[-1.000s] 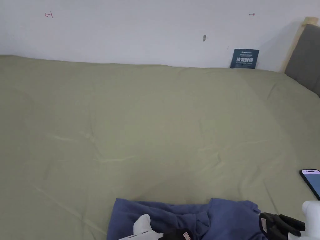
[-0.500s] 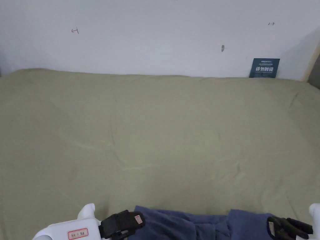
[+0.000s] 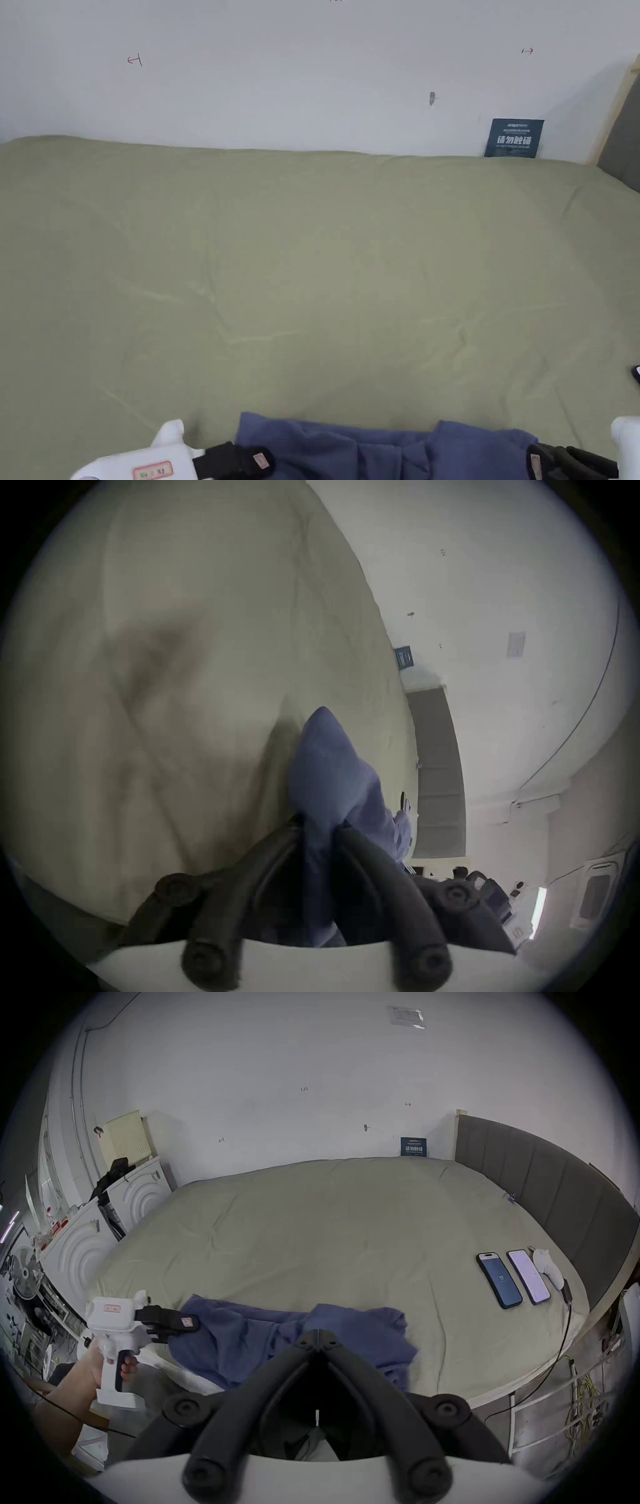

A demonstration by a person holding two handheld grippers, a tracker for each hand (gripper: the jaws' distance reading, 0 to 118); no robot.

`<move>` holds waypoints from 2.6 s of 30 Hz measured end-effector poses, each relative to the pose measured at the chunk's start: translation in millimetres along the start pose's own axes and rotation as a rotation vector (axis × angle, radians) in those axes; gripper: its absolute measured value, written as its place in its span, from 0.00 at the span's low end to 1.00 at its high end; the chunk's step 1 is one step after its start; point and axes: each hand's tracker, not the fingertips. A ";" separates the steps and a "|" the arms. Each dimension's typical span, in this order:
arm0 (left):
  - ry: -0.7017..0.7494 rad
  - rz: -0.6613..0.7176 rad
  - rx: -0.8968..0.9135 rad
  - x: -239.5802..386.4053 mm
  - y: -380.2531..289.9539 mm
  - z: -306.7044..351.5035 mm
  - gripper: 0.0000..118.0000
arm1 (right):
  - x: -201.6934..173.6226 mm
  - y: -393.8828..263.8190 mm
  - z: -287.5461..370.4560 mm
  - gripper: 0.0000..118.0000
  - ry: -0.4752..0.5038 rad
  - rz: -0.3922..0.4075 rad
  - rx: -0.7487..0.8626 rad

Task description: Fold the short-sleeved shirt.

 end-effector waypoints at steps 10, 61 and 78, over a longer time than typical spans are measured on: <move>0.228 0.063 0.386 21.5 58.3 163.3 0.09 | -1.6 16.8 -12.4 0.00 0.019 0.004 0.029; -0.040 -0.168 -0.178 66.3 -60.2 -95.3 0.01 | -12.6 11.3 -15.4 0.00 0.051 0.015 -0.016; 0.149 -0.218 0.055 22.6 61.1 114.6 0.34 | -78.4 -19.0 -256.4 0.00 0.924 -0.233 -0.386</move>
